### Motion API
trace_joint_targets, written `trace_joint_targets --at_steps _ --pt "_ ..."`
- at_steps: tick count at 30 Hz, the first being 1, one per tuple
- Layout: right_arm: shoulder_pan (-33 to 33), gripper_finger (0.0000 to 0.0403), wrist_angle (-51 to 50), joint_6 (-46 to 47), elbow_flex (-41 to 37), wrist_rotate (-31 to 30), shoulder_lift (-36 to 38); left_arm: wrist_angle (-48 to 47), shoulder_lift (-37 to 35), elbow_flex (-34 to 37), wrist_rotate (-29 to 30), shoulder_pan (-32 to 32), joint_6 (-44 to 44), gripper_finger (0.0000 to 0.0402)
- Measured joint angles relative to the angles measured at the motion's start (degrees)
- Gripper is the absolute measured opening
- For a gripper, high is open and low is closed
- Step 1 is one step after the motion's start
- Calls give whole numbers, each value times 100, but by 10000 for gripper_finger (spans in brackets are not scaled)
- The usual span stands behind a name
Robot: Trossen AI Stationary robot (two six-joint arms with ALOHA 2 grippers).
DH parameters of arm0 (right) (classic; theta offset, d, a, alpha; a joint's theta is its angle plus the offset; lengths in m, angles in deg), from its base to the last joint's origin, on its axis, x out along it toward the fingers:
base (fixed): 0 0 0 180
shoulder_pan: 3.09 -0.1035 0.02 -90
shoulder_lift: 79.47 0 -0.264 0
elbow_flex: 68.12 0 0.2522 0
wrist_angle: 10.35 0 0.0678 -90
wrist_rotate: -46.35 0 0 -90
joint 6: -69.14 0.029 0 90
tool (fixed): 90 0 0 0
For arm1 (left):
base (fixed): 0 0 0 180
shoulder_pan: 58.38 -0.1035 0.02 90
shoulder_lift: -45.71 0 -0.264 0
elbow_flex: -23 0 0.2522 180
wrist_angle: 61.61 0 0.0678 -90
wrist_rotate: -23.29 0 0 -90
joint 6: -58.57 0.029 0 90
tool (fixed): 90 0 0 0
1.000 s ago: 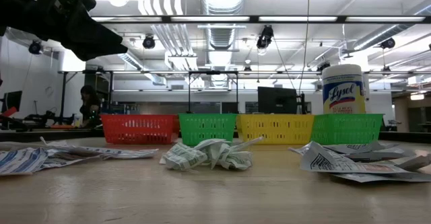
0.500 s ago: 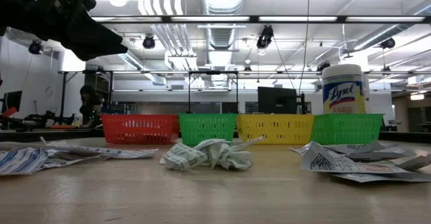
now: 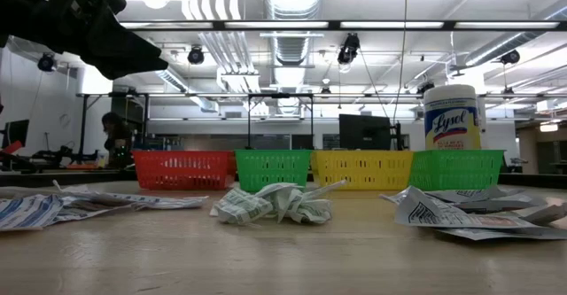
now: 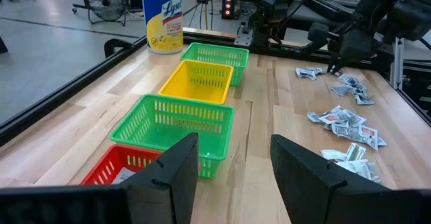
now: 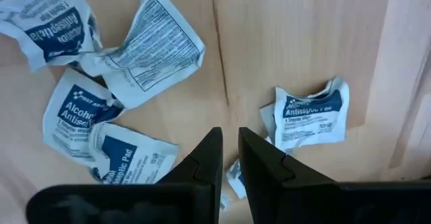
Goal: Pick & Place First Aid Supplies
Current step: Put the alcohol pad into the red basket
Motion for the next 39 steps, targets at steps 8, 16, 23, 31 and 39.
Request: trace_joint_targets --at_steps 8,16,23,31,39 --pt "2 71 -43 137 -18 24 2 0 0 0 0 1 22 179" --pt "14 143 -255 400 -18 -348 -9 0 0 0 0 1 46 179" --pt "40 162 -259 479 -97 -567 -288 -50 -1 0 2 -1 68 179" --pt "35 154 -291 539 -96 -900 -431 -96 0 0 4 -1 68 179" --pt "24 156 -273 537 -127 -877 -422 -94 0 0 4 -1 68 179"
